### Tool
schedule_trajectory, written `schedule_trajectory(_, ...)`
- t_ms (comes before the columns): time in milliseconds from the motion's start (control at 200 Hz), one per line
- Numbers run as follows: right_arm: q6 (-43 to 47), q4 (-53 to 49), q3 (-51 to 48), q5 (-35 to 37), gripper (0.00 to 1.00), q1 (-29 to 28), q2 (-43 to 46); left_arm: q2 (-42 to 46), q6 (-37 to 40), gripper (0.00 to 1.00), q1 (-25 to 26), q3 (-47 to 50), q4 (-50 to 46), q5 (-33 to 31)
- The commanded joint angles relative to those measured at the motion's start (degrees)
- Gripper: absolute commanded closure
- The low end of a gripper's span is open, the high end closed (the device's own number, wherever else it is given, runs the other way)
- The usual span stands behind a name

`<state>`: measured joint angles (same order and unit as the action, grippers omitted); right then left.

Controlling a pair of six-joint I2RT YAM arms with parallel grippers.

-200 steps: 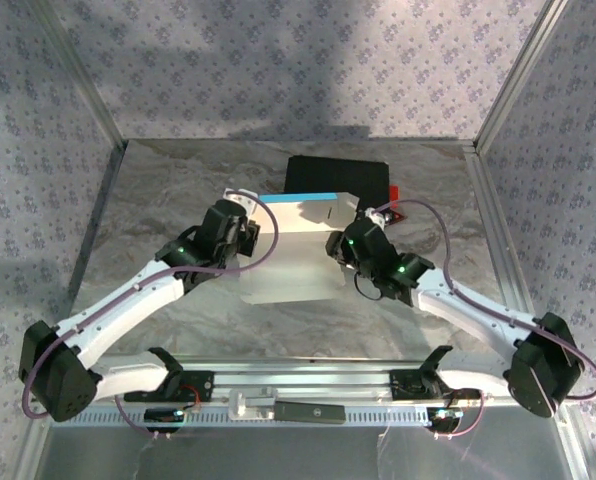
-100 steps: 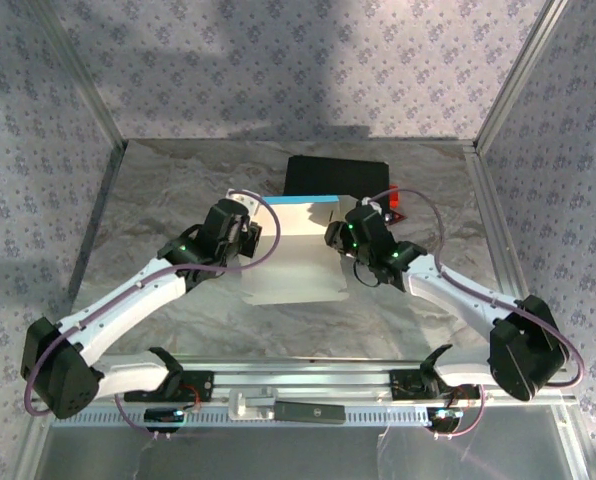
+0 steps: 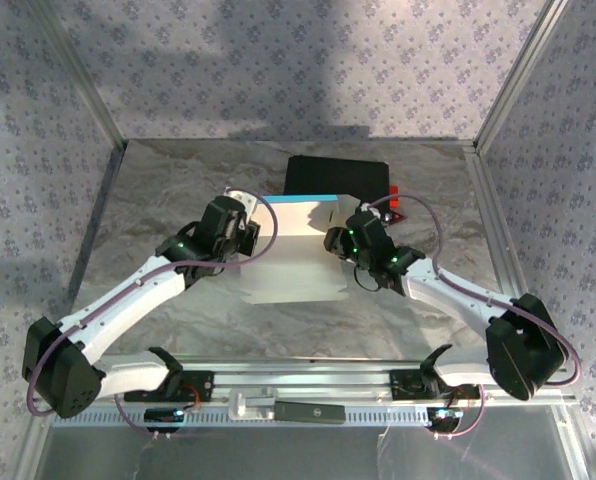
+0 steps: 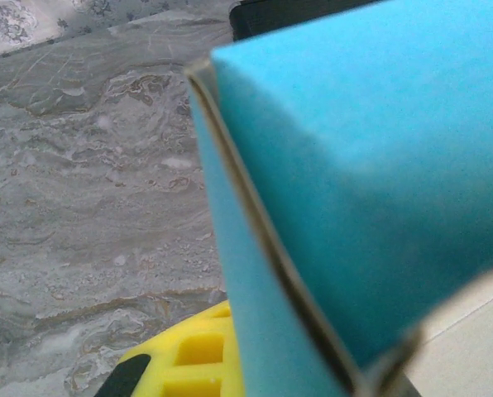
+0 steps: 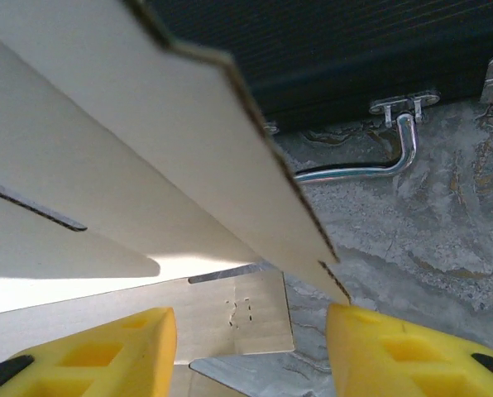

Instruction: Fold the paper box

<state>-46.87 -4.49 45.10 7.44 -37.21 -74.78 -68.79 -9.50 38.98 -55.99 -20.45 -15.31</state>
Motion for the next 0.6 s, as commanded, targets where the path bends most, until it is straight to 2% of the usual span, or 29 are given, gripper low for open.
schedule_trajectory(0,0.8,2.6,0.1,-1.7,0.48,0.5,-1.2,-0.3,-0.5,1.00,-0.2,-2.9,-0.8,1.5)
schedule_trajectory(80,1.0,3.0,1.2,-2.1,0.49,0.5,-1.8,-0.5,-0.6,1.00,-0.2,-3.1,-0.7,1.7)
schedule_trajectory(280,1.1,2.8,2.5,-2.1,0.63,0.6,-2.4,-0.5,-0.4,1.00,-0.2,-3.0,-0.7,1.6)
schedule_trajectory(600,2.8,1.2,4.2,-0.7,0.77,-0.5,-1.7,-1.1,-0.3,1.00,-0.2,-2.7,0.0,1.4)
